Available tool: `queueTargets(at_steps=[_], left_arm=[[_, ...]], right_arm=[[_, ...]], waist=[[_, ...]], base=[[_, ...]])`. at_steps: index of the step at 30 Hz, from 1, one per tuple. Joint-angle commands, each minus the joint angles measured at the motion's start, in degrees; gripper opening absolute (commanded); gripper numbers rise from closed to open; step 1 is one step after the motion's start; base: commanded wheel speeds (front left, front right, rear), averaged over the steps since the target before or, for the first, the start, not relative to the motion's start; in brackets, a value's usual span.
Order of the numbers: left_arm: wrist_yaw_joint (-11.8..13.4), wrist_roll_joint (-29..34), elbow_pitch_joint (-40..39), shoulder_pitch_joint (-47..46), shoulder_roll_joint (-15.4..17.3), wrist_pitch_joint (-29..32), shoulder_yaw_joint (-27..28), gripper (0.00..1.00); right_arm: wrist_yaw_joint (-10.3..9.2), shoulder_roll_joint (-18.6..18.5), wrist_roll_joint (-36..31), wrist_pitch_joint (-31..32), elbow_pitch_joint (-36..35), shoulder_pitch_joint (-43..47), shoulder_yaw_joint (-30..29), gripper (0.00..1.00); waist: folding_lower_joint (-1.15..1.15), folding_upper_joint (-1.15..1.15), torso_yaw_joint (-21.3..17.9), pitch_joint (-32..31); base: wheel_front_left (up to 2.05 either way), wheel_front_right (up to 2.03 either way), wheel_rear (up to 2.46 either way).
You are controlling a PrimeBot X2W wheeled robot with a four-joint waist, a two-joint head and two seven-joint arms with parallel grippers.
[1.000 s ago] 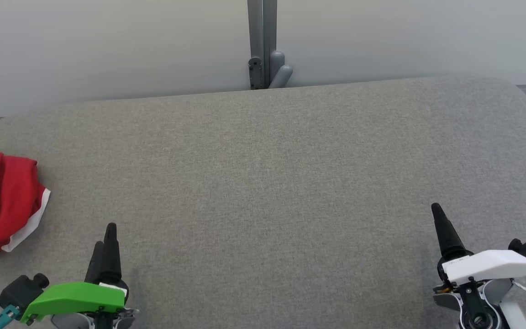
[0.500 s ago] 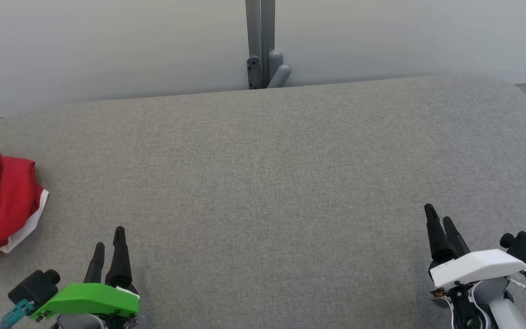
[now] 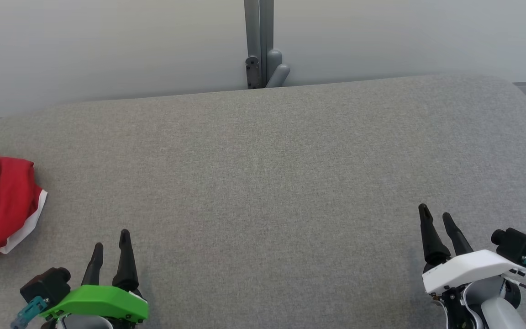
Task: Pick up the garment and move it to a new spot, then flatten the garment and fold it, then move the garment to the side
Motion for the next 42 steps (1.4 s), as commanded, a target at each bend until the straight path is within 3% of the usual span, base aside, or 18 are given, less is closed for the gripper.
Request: queueTargets(at_steps=[1, 42], left_arm=[[0.27, 1.50, -0.26, 0.14, 0.39, -0.59, -0.14, 1.00], [3.43, 24.31, -0.18, 1.84, 0.57, -6.08, -2.40, 1.00]], right_arm=[[0.02, -0.49, -1.55, -0.54, -0.51, -0.05, 0.20, 1.00], [0.03, -0.63, -25.64, -6.17, 0.52, 0.62, 1.61, 1.00]], waist=[[0.00, 0.00, 0.00, -0.01], [0.00, 0.00, -0.54, 0.08]], base=[[0.00, 0.00, 0.00], [0.00, 0.00, 0.00]])
